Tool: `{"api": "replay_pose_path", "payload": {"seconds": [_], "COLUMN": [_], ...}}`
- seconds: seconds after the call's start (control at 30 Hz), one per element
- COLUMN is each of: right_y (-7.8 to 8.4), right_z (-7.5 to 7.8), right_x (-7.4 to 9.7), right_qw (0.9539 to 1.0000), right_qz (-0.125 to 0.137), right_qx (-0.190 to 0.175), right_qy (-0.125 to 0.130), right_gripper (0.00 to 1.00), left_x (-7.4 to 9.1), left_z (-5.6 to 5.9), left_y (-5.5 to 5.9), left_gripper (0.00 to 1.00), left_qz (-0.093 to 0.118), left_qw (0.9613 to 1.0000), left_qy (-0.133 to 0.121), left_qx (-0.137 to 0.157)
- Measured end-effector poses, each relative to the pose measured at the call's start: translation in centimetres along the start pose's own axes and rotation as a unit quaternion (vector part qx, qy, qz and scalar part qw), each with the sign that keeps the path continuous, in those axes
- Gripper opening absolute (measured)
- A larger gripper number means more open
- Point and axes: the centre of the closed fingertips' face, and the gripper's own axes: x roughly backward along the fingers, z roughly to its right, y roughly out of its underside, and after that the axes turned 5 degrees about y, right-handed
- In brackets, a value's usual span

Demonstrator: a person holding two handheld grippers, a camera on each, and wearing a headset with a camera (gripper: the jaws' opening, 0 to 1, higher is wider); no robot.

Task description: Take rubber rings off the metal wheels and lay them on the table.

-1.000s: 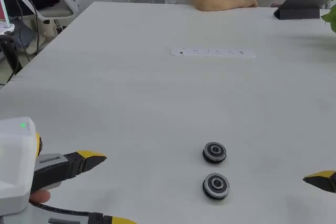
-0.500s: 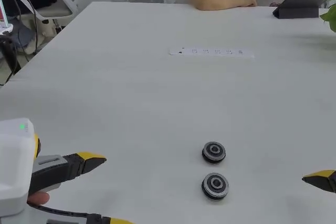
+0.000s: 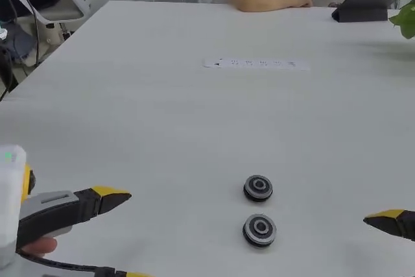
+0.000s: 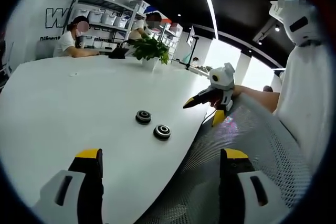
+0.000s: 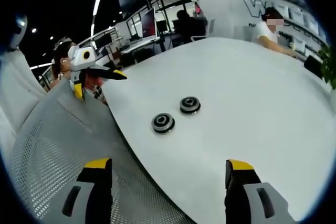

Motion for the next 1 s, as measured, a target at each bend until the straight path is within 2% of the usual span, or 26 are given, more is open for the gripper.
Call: {"api": "replay_pose_path", "payload": {"seconds": [0.07, 0.27, 0.47, 0.6, 0.77, 1.0], "right_y": [0.0, 0.0, -0.3, -1.0, -1.4, -2.8], "right_z": [0.0, -0.1, 0.0, -0.1, 0.3, 0.6], "right_x": [0.0, 0.0, 0.1, 0.3, 0.8, 2.2], "right_qw": [1.0000, 1.0000, 1.0000, 0.9997, 0.9995, 0.9988], "right_qz": [0.000, -0.001, 0.007, 0.024, 0.029, 0.044], "right_qx": [0.000, 0.002, 0.002, -0.002, 0.006, 0.014], "right_qy": [0.000, -0.003, -0.002, -0.003, 0.012, 0.016], "right_gripper": [0.88, 0.87, 0.86, 0.85, 0.84, 0.82], "left_x": [0.1, 0.2, 0.1, -0.1, -0.6, -0.7], "left_z": [-0.2, -0.2, 0.1, 0.1, 0.2, 0.7], "left_y": [-0.3, -0.4, -1.5, -1.8, -2.4, -3.4], "left_gripper": [0.90, 0.91, 0.91, 0.91, 0.90, 0.90], "left_qz": [0.005, -0.005, 0.005, -0.009, -0.014, -0.021], "left_qw": [1.0000, 0.9999, 0.9998, 0.9993, 0.9983, 0.9966], "left_qy": [-0.003, -0.009, -0.005, -0.005, -0.002, 0.004], "left_qx": [0.000, -0.011, -0.019, -0.037, -0.056, -0.080]}}
